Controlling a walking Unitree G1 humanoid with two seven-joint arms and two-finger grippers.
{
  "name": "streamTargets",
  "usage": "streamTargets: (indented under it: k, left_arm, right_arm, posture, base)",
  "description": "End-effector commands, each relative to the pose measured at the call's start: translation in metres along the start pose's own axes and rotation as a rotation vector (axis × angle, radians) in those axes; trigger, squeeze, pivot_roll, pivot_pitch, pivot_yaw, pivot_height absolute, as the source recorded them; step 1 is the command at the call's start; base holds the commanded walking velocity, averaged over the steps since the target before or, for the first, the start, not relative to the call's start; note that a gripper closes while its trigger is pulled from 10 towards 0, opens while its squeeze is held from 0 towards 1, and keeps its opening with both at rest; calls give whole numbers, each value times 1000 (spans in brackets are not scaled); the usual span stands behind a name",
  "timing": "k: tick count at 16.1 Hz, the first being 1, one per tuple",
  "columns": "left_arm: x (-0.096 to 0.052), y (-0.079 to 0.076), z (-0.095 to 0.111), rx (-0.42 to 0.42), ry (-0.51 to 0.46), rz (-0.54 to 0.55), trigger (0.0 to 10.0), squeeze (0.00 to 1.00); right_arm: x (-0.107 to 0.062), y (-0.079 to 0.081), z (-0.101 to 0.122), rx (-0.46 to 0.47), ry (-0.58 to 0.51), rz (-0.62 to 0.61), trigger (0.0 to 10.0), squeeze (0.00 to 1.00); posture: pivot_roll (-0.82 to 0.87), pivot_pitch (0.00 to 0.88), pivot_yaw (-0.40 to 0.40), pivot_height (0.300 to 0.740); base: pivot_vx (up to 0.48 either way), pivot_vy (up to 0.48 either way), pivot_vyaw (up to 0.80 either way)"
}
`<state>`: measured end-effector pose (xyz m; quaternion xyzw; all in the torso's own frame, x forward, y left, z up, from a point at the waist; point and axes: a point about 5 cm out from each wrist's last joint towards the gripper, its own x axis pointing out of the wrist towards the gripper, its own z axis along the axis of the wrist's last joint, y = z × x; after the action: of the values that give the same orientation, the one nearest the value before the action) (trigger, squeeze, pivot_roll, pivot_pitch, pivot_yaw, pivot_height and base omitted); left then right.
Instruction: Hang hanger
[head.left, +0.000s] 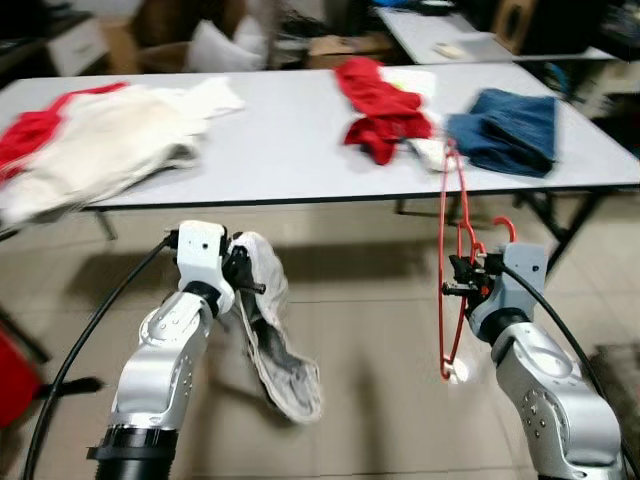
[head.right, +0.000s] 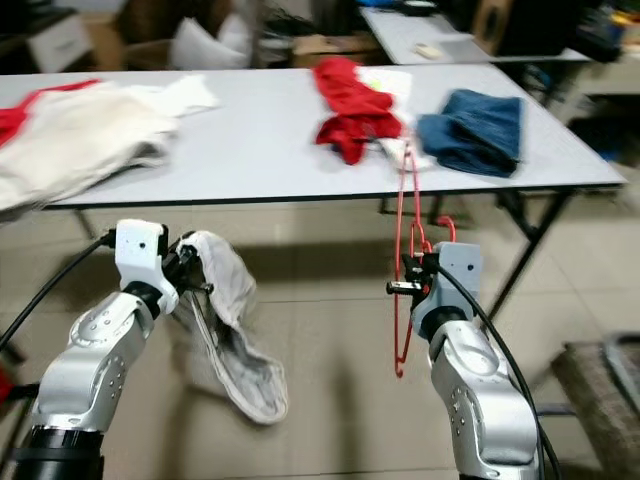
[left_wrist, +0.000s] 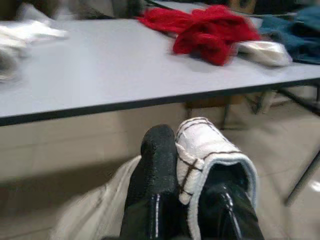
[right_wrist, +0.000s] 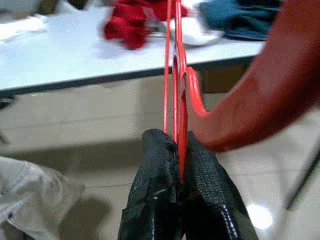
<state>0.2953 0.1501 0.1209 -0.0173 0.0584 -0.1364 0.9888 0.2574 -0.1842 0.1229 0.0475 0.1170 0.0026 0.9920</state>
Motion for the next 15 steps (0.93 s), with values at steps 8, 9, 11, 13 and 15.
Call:
streamTargets:
  k: [8, 9, 11, 13, 15]
  left_arm:
    - [0, -3, 16, 19, -74, -22, 10000, 0]
    - [0, -4, 18, 19, -80, -27, 10000, 0]
    - [1, -5, 22, 19, -91, -38, 10000, 0]
    - [2, -7, 26, 18, -103, -49, 10000, 0]
    - [2, -8, 27, 19, -107, -55, 10000, 0]
  right_arm:
    - [0, 4, 13, -26, -48, 44, 10000, 0]
    - [0, 4, 14, -31, -48, 49, 10000, 0]
    - [0, 3, 15, -39, -50, 54, 10000, 0]
    - [0, 3, 16, -44, -50, 57, 10000, 0]
    - [0, 3, 16, -50, -50, 60, 10000, 0]
  posture:
    - [9, 0, 29, 740]
    - [7, 0, 28, 740]
    - [7, 0, 28, 740]
    - [4, 0, 28, 740]
    - [2, 0, 30, 740]
  base:
    - [325, 0, 0]
    - [334, 0, 0]
    - [339, 0, 0]
    - [351, 0, 0]
    - [349, 0, -578]
